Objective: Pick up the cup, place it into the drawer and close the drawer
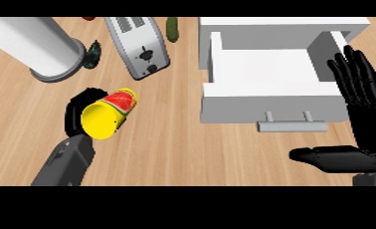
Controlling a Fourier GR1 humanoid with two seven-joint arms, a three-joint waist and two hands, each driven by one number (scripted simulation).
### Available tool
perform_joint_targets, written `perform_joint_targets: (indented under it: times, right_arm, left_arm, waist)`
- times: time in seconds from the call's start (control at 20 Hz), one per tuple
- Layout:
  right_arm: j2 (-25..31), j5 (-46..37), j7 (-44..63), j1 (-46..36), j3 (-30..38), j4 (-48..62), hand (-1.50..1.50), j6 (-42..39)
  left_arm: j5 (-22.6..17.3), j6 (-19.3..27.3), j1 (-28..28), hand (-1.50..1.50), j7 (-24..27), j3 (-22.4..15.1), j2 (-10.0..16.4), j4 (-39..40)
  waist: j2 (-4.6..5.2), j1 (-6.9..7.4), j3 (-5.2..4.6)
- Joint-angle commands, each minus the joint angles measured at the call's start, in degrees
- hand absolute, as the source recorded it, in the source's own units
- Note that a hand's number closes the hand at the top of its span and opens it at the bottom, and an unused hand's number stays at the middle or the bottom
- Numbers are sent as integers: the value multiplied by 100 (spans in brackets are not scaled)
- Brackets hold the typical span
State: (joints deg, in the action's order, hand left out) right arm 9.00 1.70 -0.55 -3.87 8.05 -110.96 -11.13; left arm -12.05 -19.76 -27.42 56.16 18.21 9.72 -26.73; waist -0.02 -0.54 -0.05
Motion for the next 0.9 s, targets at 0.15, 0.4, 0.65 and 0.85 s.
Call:
perform_joint_targets:
  times: [0.15,0.4,0.65,0.85]
  right_arm:
    - [-27,-74,-6,-51,19,30,-150,73]
    - [53,-13,-244,120,245,198,-150,7]
    - [152,59,118,-105,234,7,-150,-23]
    - [176,214,-490,31,434,542,-150,-227]
  left_arm:
    - [10,-118,-463,150,-317,-396,-268,-1027]
    - [189,723,-762,150,-1247,-828,-544,-2301]
    - [237,1450,-1264,150,-2159,-1050,-902,-2871]
    - [224,1649,-1595,150,-3050,-1367,-892,-3472]
  waist:
    - [-29,88,10]
    - [-56,150,20]
    - [-19,64,8]
    - [-12,65,10]
